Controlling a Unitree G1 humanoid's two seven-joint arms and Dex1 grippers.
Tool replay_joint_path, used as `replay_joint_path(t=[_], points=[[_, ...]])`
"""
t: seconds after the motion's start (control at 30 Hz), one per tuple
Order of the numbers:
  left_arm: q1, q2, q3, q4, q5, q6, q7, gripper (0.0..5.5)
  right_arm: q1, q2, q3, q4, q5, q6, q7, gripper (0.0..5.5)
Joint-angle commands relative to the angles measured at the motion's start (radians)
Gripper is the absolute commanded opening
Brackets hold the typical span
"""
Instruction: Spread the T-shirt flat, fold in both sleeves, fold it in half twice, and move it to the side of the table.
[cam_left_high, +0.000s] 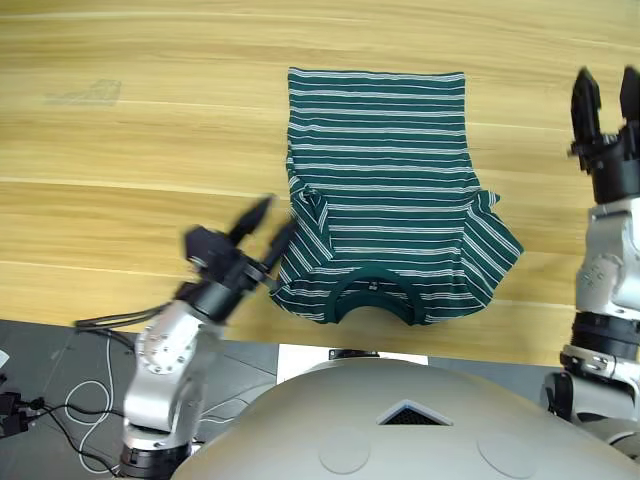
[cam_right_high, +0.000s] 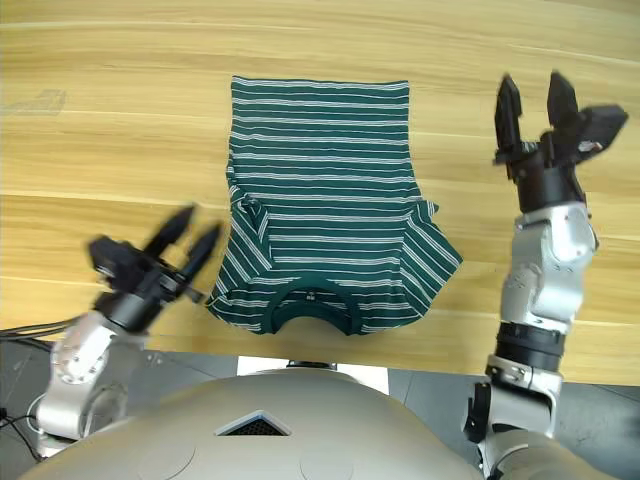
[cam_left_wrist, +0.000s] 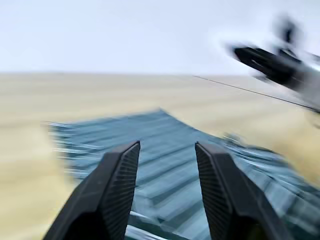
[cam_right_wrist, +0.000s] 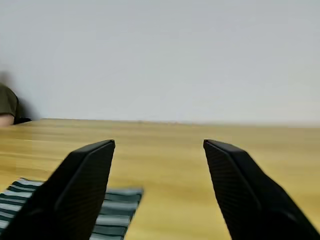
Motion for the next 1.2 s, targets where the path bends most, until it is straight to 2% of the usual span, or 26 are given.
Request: replay_joint_path(t=[0.03,0.13,0.23,0.47,0.67,0.77,0.97,1.2], points=[[-0.064,-0.031,0.368,0.003,-0.163,0.031,0.241,2.06,0.255,-0.158,-0.116,-0.128,0.335,0.454,0.135,3.30],[-0.072,-0.031,0.401,-0.017,-0.144,0.052,0.281,2.06,0.411,-0.298,-0.070,-0.191,0.348,0.582,0.362,3.30],[-0.062,-0.057,0.413,-0.045,-0.125,0.056,0.308,2.06,0.409,-0.370,-0.046,-0.134,0.324,0.658,0.459,3.30],[-0.029,-0.105,0.401,-0.075,-0.085,0.069,0.305,2.06,0.327,-0.354,0.068,-0.022,0.160,0.630,0.469,3.30],[-0.018,-0.121,0.402,-0.073,-0.078,0.075,0.290,2.06,0.320,-0.359,0.101,0.025,0.047,0.570,0.500,3.30],[-0.012,-0.126,0.402,-0.068,-0.076,0.076,0.274,2.06,0.335,-0.358,0.097,0.017,0.050,0.556,0.551,3.30],[-0.013,-0.134,0.391,-0.060,-0.067,0.076,0.250,2.06,0.375,-0.370,-0.012,-0.016,0.214,0.606,0.765,3.30],[-0.006,-0.153,0.386,-0.056,-0.053,0.071,0.231,2.06,0.307,-0.375,-0.050,0.132,0.176,0.599,0.775,3.30]])
